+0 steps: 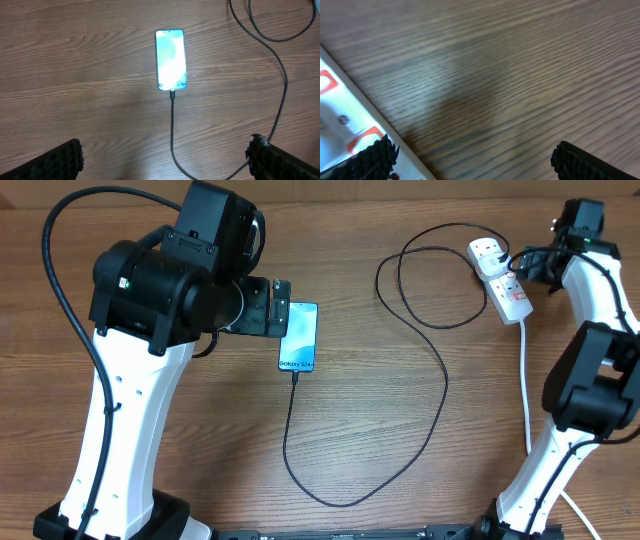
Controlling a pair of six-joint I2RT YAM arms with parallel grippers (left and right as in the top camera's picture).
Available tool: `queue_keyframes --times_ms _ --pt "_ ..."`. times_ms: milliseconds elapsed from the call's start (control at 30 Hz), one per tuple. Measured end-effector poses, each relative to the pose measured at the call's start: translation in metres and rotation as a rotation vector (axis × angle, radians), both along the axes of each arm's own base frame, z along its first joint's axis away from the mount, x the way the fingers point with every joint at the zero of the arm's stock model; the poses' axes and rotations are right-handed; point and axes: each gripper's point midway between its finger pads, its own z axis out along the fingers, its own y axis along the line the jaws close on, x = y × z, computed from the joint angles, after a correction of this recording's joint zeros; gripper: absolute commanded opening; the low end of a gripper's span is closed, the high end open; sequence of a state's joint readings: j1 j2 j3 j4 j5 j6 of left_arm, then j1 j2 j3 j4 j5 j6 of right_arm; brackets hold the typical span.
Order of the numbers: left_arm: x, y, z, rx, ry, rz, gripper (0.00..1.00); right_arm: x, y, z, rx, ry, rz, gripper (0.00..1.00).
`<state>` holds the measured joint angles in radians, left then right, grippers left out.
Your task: Plug charger to phone and switch on socket
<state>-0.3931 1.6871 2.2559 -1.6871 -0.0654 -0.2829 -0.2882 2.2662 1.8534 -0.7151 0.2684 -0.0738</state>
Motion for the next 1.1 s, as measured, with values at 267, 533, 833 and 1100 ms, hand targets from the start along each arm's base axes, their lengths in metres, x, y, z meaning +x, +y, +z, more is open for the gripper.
queue_keyframes --times_ms 267,533,833,1100 --pt "0.000 0.000 0.000 0.000 0.000 0.000 1.00 0.002 0.001 -0.008 0.032 -0.018 -0.049 1.00" --pt "0.000 0.000 0.000 0.000 0.000 0.000 1.00 0.009 0.016 -0.010 0.124 -0.054 -0.027 1.00" --pt "0.000 0.000 0.000 0.000 0.000 0.000 1.00 0.011 0.020 -0.011 0.151 -0.064 -0.025 1.00" --pt "0.000 0.000 0.000 0.000 0.000 0.000 1.00 0.010 0.020 -0.014 0.163 -0.066 -0.047 1.00"
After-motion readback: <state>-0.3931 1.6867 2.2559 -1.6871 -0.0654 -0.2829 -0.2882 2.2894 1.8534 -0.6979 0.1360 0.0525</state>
